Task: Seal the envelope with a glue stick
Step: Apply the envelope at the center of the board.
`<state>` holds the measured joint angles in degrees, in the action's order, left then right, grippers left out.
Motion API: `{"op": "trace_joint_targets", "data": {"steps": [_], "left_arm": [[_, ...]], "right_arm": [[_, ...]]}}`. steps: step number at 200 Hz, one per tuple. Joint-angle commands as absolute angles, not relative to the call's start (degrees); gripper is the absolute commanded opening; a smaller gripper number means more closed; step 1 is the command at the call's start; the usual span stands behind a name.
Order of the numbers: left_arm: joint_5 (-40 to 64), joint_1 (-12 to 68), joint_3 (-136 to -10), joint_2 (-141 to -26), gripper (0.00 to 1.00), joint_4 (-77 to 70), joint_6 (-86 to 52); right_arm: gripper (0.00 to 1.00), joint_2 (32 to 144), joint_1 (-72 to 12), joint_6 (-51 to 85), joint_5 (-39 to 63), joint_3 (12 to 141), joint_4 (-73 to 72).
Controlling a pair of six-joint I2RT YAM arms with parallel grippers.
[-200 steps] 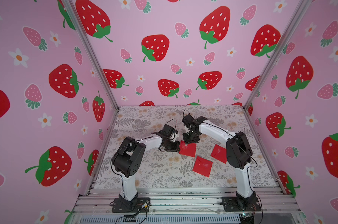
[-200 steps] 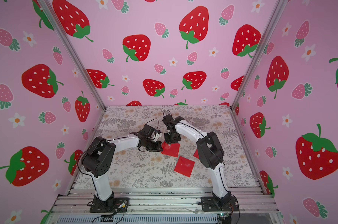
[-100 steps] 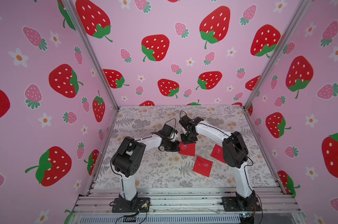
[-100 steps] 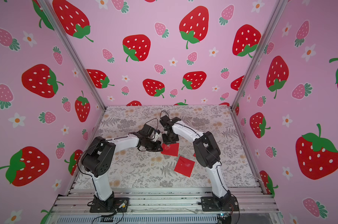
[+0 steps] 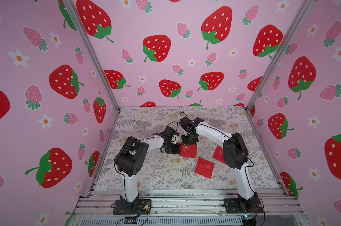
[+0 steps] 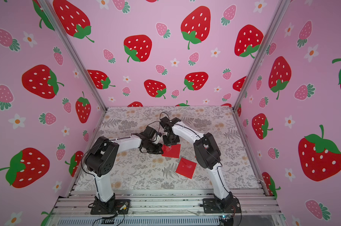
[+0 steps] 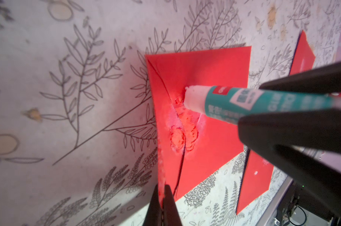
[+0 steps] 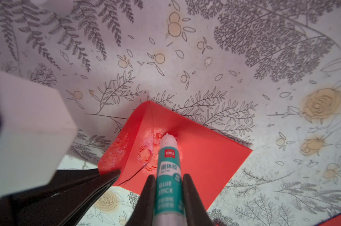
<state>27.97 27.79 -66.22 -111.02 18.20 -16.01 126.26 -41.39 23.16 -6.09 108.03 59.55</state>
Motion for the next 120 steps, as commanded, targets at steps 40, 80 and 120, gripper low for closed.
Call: {"op": "trace_joint_targets", "data": {"steps": [40, 80, 120], "left_arm": [[25.3, 28.0, -67.0, -112.9, 0.00, 21.8, -14.5], [25.7, 28.0, -66.9, -113.1, 0.00, 21.4, -14.7], [25.8, 28.0, -67.1, -113.3, 0.00, 21.4, -14.6]], "right_arm": [[0.00, 128.4, -41.4, 23.8, 5.1, 108.9, 60.2], [0.00, 127.5, -39.9, 23.3, 6.4, 107.5, 59.9], [0.00, 127.3, -38.5, 23.8, 12.5, 106.5, 59.5]]}}
